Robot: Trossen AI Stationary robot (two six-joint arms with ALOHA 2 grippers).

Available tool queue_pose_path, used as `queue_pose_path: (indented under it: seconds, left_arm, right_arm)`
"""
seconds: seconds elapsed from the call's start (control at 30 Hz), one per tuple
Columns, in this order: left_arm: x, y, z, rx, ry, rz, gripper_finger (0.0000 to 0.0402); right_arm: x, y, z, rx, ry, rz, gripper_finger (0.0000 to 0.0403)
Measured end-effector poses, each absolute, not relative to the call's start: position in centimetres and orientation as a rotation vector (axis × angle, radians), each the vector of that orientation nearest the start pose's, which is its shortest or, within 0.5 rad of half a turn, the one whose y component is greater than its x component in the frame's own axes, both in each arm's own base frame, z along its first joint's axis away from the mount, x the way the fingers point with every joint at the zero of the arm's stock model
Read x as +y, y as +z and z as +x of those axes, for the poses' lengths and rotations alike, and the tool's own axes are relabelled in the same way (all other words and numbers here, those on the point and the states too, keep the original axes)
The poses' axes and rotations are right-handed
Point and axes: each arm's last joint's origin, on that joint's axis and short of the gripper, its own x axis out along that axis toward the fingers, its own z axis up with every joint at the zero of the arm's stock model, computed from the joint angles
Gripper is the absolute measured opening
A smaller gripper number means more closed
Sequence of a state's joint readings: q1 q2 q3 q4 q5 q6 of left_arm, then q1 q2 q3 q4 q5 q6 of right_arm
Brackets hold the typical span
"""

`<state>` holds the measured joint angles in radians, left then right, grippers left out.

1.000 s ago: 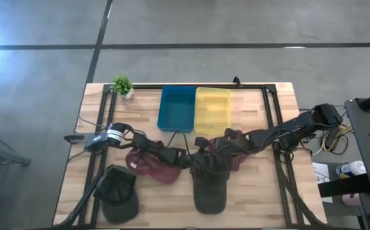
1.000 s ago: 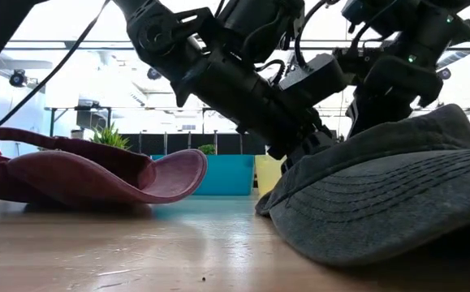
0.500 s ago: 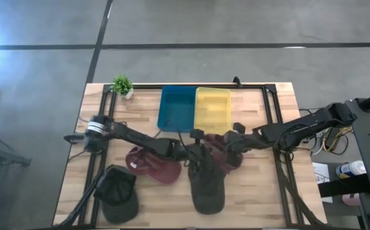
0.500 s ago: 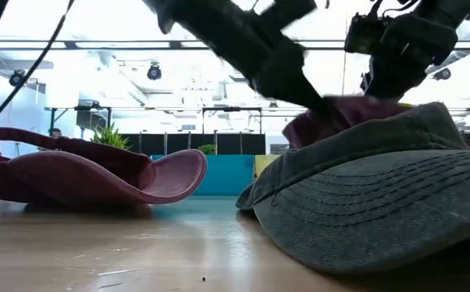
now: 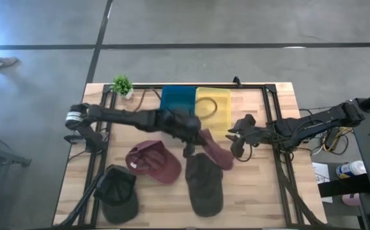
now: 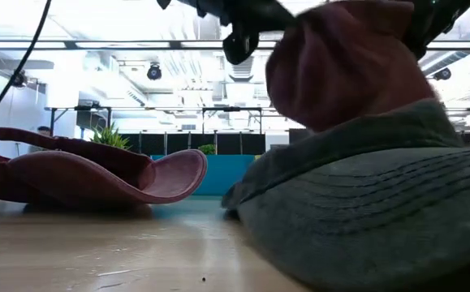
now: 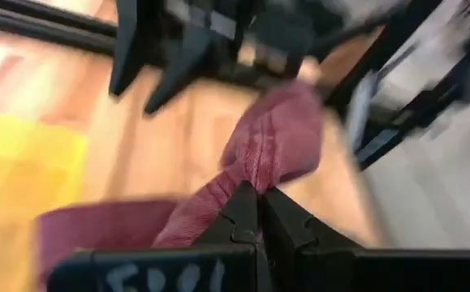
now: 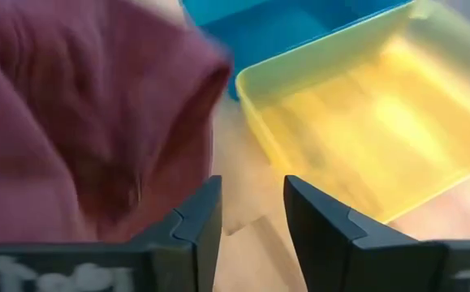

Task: Pick & Place hat
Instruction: Put the bottom red cap into the blue bin

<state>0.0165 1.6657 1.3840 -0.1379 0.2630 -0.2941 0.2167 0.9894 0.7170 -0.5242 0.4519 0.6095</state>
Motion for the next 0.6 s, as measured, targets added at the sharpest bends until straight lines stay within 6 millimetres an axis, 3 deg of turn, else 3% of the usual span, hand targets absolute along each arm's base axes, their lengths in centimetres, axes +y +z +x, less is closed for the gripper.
queue_pose_path:
  seconds: [0.2, 0.4, 0.6]
  left_arm:
    - [2.0, 33.2, 38.4, 0.392, -0.35, -0.554, 0.0004]
    - [2.6, 33.7, 38.2, 0.434, -0.55, -0.717, 0.0003]
    - [4.5, 33.7, 37.6, 0.484, -0.479, -0.846, 0.0003]
  right_arm:
    - [3.1, 24.8, 18.8, 0.697, -0.383, 0.366, 0.013]
    - [2.9, 24.8, 17.8, 0.745, -0.391, 0.35, 0.0129]
    - [2.7, 24.9, 16.8, 0.772, -0.41, 0.361, 0.0131]
